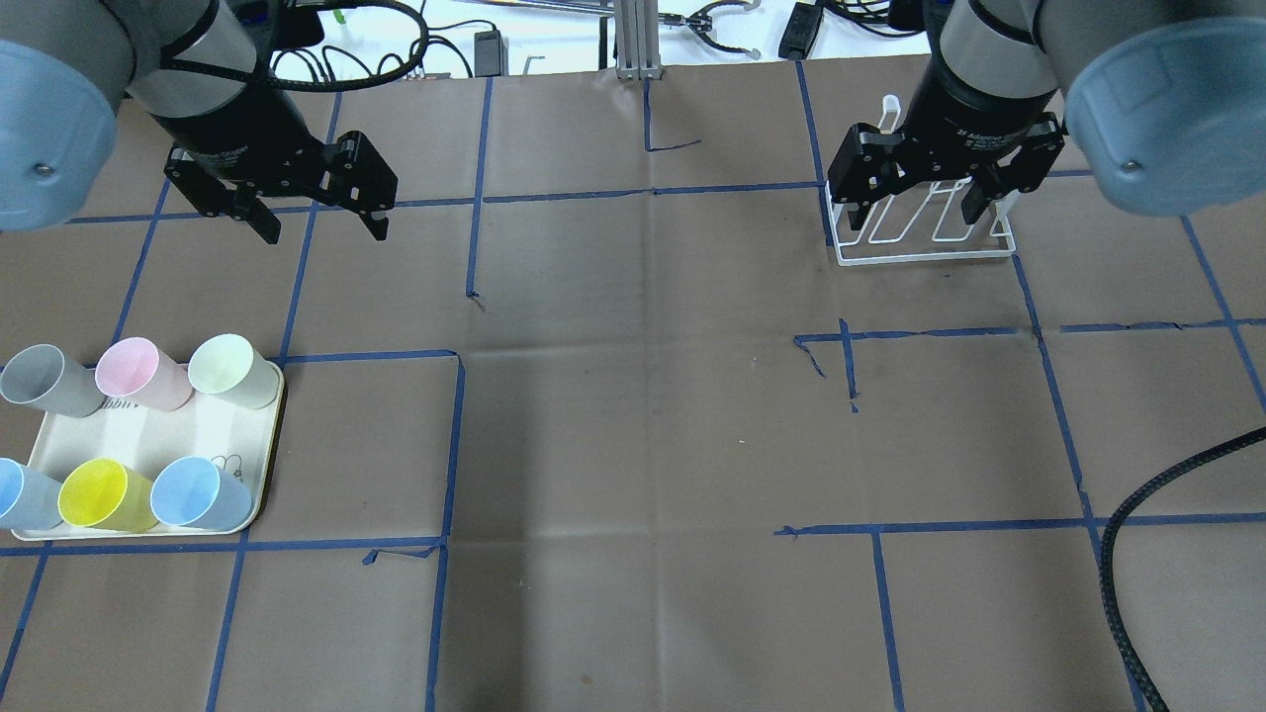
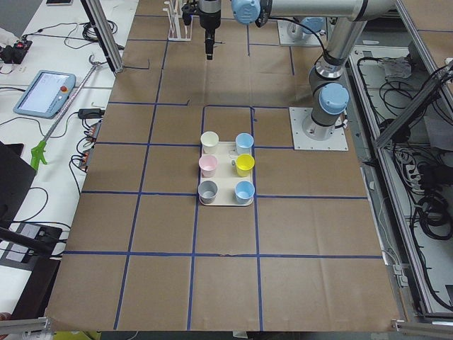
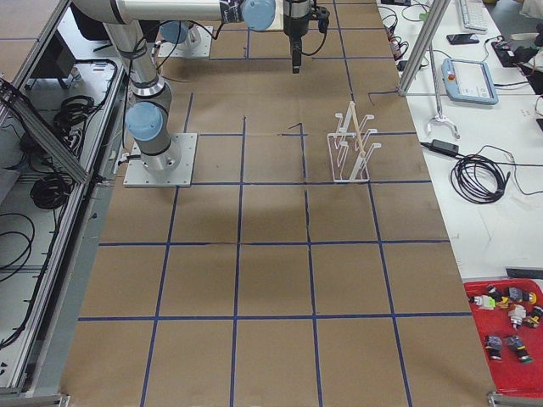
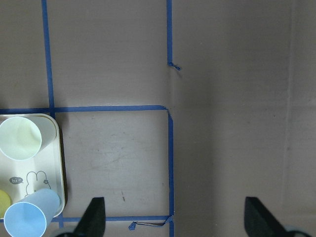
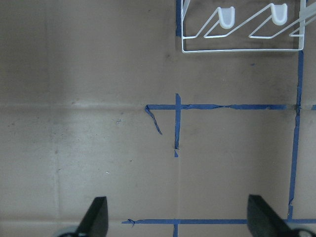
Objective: Transfer IKEA cup to right arm and place on rack
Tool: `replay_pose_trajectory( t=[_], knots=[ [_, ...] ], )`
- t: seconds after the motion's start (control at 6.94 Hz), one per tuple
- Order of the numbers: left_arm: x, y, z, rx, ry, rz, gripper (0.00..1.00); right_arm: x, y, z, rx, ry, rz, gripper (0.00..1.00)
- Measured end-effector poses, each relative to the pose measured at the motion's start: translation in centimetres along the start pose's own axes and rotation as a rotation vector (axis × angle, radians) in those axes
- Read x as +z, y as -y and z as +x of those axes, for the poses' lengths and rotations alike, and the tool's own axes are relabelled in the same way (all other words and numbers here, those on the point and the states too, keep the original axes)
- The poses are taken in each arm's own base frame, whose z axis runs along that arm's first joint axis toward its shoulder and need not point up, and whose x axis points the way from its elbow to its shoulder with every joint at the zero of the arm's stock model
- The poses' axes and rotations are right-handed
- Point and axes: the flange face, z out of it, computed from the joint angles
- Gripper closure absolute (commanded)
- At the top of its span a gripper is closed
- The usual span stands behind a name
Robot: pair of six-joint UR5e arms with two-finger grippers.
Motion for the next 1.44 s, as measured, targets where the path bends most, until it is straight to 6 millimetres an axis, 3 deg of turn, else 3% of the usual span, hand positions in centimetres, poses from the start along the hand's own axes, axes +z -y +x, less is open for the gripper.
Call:
replay_pose_trajectory(
  t=[1.01,1.44],
  knots=[
    [0.4,0.1,-0.1,0.003,0.001,-0.001,0.0,0.0,0.0,0.0,0.0,0.0,-0.002,0.0],
    [0.8,-1.0,-0.7,0.017,0.003,-0.004,0.0,0.0,0.0,0.0,0.0,0.0,-0.003,0.0]
  ],
)
